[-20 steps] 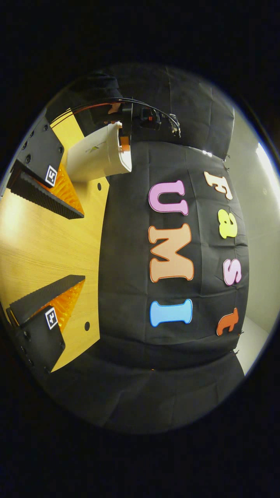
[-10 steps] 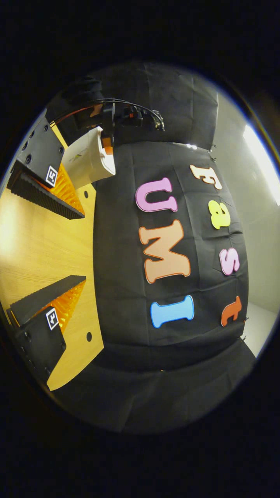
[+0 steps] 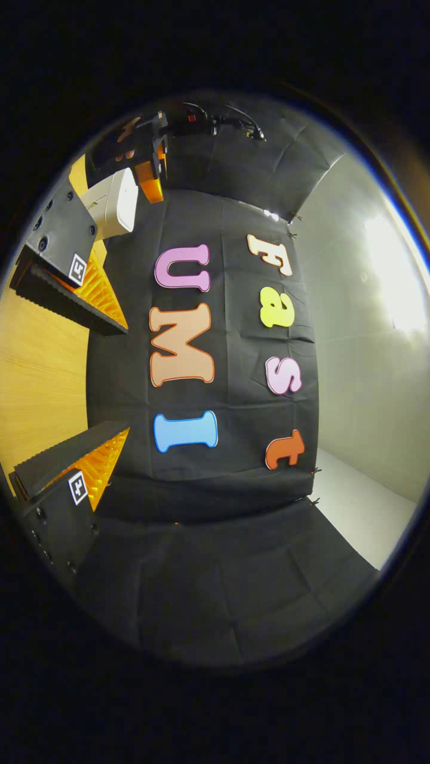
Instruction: Press the lid of the desktop garbage bin to open it, pick up the crumpled paper on the desktop and throw it into the bin, then pick up the pop can on the desktop and drop it into the bin, and finally close the garbage bin lid.
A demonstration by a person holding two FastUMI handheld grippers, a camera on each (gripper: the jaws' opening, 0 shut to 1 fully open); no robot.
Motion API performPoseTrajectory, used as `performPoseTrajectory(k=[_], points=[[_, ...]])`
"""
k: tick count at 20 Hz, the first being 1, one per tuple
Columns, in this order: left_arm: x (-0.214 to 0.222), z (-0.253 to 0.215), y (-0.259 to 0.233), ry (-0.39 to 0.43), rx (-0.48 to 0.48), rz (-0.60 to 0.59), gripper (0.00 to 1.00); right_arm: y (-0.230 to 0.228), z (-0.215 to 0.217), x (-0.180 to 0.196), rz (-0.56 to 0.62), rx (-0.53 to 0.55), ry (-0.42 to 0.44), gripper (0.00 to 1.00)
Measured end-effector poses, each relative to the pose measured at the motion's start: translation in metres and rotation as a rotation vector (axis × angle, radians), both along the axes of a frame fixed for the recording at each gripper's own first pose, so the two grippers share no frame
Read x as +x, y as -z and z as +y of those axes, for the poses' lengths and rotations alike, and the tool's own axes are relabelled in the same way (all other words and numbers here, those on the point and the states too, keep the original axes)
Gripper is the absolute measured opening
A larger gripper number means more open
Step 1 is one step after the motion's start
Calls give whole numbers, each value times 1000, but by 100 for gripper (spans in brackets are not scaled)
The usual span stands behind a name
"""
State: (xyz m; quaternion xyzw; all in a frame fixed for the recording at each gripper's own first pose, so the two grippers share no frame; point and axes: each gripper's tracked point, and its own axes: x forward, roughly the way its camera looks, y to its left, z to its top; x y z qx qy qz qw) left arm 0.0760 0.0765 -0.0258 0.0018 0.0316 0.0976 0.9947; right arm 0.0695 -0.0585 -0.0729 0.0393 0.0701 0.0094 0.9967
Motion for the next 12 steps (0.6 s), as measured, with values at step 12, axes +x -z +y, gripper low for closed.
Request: performPoseTrajectory(k=[12], points=[[-33, -93, -4, 248, -91, 3, 94, -36, 19, -40, -42, 3, 20, 97]])
